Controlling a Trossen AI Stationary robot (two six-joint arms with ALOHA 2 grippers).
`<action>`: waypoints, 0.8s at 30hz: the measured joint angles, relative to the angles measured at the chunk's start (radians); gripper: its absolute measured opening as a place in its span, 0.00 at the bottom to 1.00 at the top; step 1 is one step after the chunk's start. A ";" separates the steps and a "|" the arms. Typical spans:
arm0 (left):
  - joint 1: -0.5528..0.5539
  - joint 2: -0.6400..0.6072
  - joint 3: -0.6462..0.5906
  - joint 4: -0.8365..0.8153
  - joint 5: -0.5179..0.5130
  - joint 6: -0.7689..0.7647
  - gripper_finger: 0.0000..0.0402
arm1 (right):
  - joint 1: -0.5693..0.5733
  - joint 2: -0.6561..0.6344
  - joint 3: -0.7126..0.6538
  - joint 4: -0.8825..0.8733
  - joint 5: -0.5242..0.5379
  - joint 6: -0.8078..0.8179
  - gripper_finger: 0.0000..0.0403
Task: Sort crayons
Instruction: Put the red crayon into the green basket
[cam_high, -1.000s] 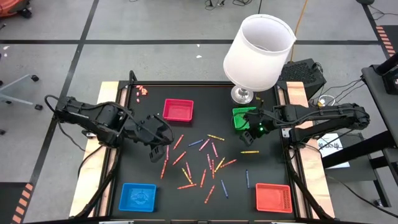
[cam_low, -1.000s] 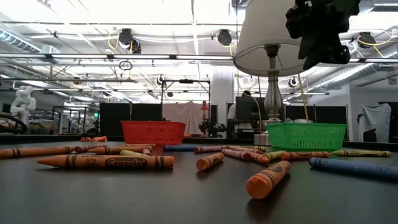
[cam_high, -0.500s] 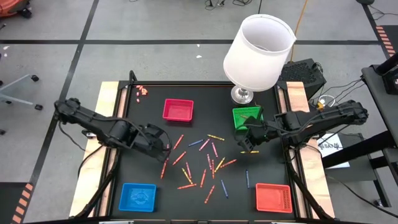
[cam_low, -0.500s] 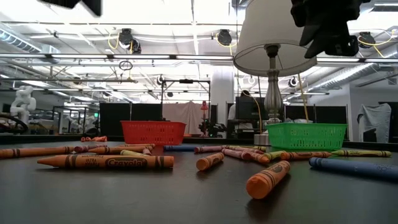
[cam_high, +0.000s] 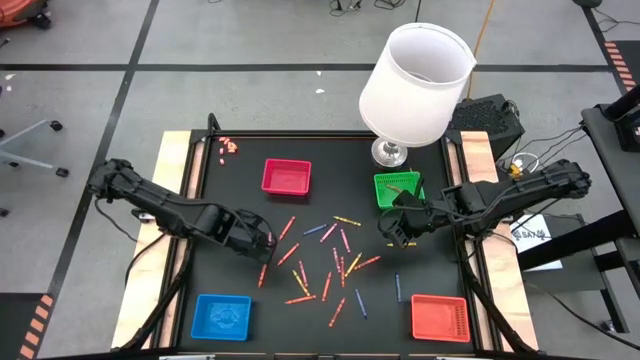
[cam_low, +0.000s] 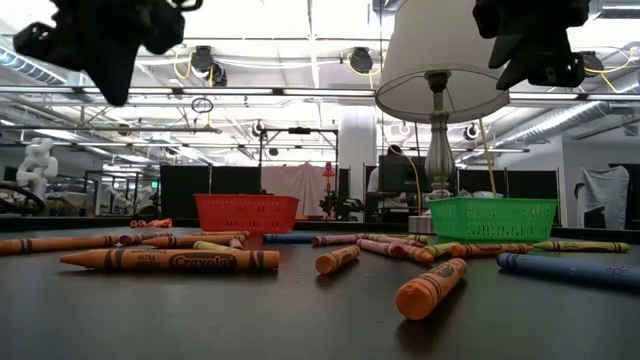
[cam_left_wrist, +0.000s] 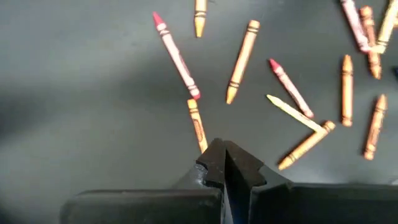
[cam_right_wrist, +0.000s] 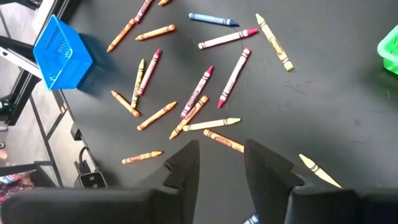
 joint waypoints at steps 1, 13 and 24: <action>0.003 0.000 -0.012 -0.002 0.003 -0.014 0.06 | 0.003 0.000 0.000 0.000 0.000 0.000 0.27; 0.030 0.043 -0.081 0.037 -0.094 -0.118 0.40 | 0.031 0.001 0.000 0.000 0.015 0.009 0.27; 0.049 0.229 -0.081 0.194 -0.043 -0.061 0.43 | 0.036 0.021 -0.001 -0.010 0.028 -0.031 0.27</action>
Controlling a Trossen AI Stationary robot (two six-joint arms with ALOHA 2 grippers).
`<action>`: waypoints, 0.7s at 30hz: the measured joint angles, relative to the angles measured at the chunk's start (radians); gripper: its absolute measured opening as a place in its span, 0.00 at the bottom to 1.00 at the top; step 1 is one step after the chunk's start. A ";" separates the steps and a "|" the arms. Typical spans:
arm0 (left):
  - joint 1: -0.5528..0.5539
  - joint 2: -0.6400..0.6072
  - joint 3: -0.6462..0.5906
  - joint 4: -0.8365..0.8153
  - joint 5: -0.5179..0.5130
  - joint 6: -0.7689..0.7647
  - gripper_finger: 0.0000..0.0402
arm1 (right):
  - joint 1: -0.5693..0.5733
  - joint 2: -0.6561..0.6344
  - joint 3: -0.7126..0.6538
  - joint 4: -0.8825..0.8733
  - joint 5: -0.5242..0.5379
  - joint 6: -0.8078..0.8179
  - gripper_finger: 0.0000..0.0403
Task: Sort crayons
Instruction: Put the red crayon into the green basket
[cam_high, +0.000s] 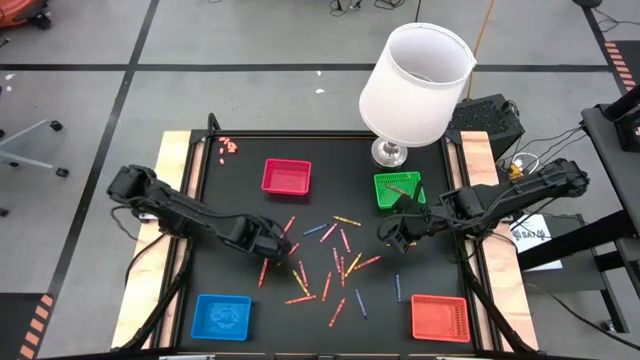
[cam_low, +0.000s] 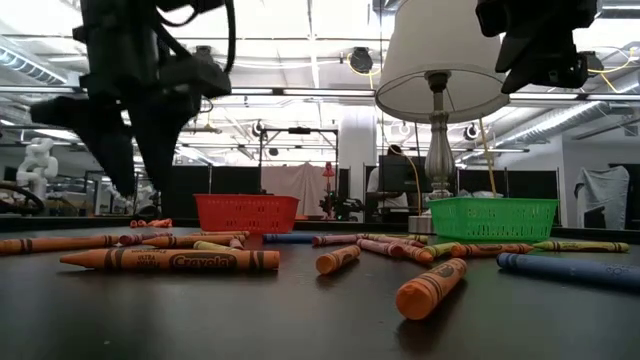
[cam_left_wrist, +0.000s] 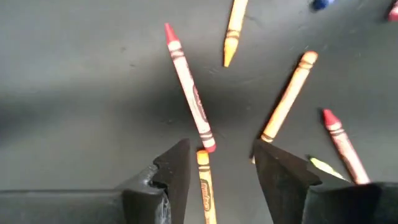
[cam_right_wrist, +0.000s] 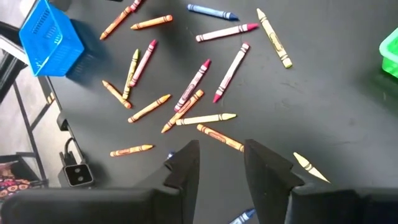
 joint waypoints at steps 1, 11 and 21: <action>0.004 0.015 0.000 0.005 0.010 0.001 0.43 | 0.000 0.000 0.000 -0.002 0.000 -0.006 0.27; 0.055 0.078 0.000 0.019 0.025 0.031 0.43 | 0.000 0.000 0.000 -0.026 -0.004 -0.052 0.27; 0.118 0.125 0.001 0.028 0.088 0.053 0.41 | 0.000 0.000 0.000 -0.045 -0.009 -0.053 0.27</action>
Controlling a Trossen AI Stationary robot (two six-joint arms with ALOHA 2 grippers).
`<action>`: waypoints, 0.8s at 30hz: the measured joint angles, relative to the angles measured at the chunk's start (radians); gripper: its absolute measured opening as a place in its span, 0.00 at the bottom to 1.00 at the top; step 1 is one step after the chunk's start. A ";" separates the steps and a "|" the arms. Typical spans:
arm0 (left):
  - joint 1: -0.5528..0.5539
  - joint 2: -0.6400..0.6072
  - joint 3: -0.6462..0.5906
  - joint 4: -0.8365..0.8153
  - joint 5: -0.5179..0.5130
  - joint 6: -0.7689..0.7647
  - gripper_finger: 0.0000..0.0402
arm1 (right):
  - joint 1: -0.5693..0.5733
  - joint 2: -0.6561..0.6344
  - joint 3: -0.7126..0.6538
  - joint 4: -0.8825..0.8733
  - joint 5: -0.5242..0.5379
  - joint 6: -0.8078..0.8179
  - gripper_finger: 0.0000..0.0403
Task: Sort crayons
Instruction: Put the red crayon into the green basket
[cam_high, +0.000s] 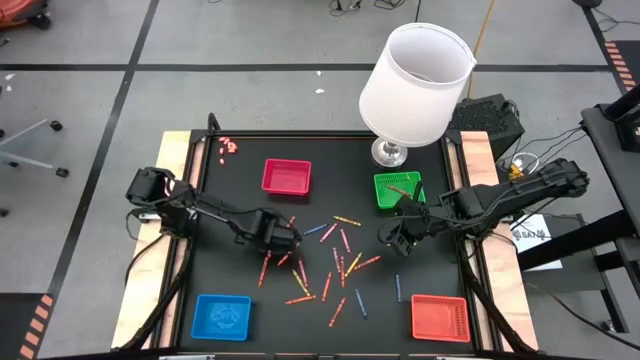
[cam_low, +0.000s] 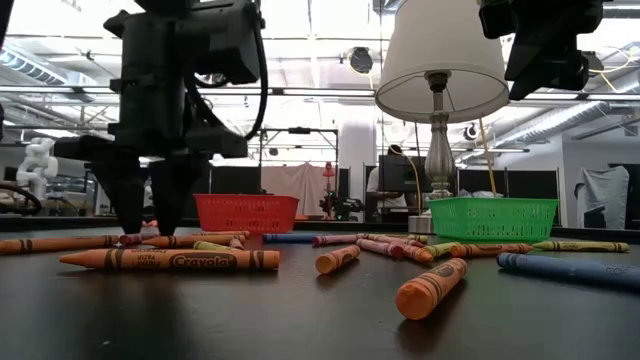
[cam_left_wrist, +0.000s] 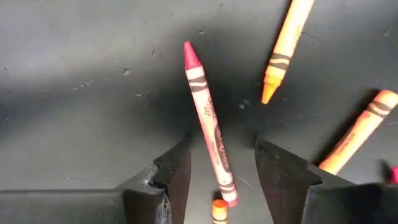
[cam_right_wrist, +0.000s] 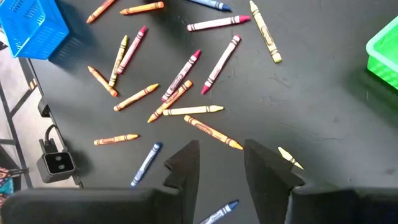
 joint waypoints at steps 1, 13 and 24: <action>0.002 -0.001 0.000 0.002 -0.002 -0.003 0.39 | 0.000 0.000 0.000 0.000 0.000 -0.006 0.27; 0.011 -0.001 -0.017 0.005 0.021 -0.112 0.07 | 0.000 -0.003 0.000 -0.055 0.001 -0.299 0.27; 0.012 -0.007 -0.061 0.055 0.030 -0.114 0.01 | -0.067 -0.004 0.000 -0.100 0.007 -0.569 0.27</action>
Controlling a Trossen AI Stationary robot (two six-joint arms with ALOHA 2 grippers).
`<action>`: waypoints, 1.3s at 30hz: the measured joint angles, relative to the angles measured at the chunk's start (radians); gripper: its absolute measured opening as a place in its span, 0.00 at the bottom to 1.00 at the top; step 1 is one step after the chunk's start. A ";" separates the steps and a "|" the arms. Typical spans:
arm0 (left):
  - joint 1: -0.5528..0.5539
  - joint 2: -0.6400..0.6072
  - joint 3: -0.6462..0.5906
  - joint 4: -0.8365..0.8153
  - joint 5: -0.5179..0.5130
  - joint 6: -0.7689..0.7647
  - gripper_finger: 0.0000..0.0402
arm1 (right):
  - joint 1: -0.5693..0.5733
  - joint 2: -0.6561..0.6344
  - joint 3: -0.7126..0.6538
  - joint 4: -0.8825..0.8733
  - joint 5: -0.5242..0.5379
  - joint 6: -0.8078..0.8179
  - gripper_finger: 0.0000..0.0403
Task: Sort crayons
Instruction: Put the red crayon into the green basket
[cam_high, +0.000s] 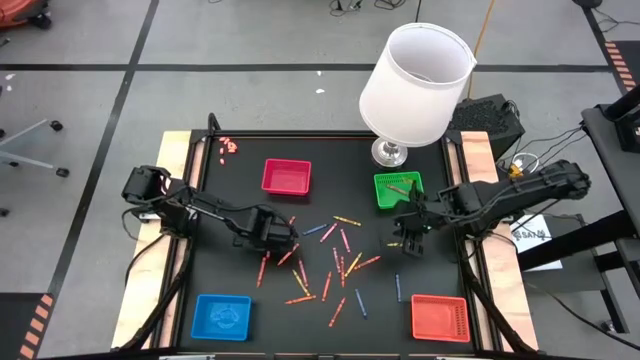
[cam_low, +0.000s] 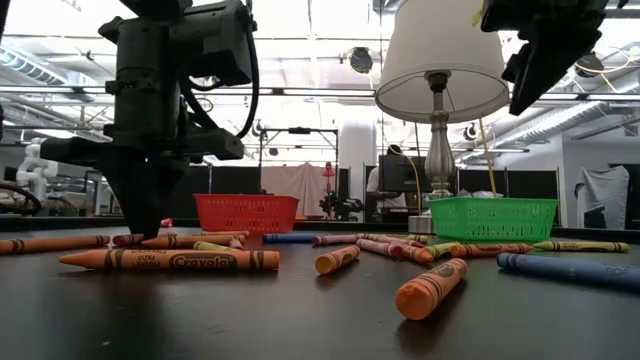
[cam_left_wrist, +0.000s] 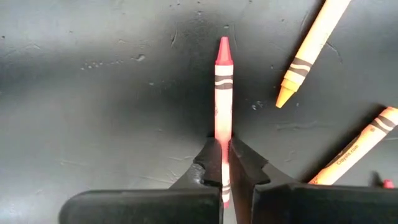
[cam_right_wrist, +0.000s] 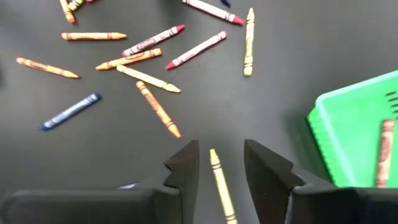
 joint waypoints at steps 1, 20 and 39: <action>0.000 0.001 0.000 0.000 0.000 -0.006 0.01 | -0.010 0.000 0.000 0.000 0.000 -0.023 0.27; -0.002 -0.033 0.054 -0.051 0.013 -0.020 0.01 | -0.112 0.000 0.000 0.012 -0.004 -0.159 0.27; -0.008 -0.417 0.056 -0.056 -0.101 0.235 0.00 | -0.111 0.000 0.001 0.345 0.010 0.263 0.27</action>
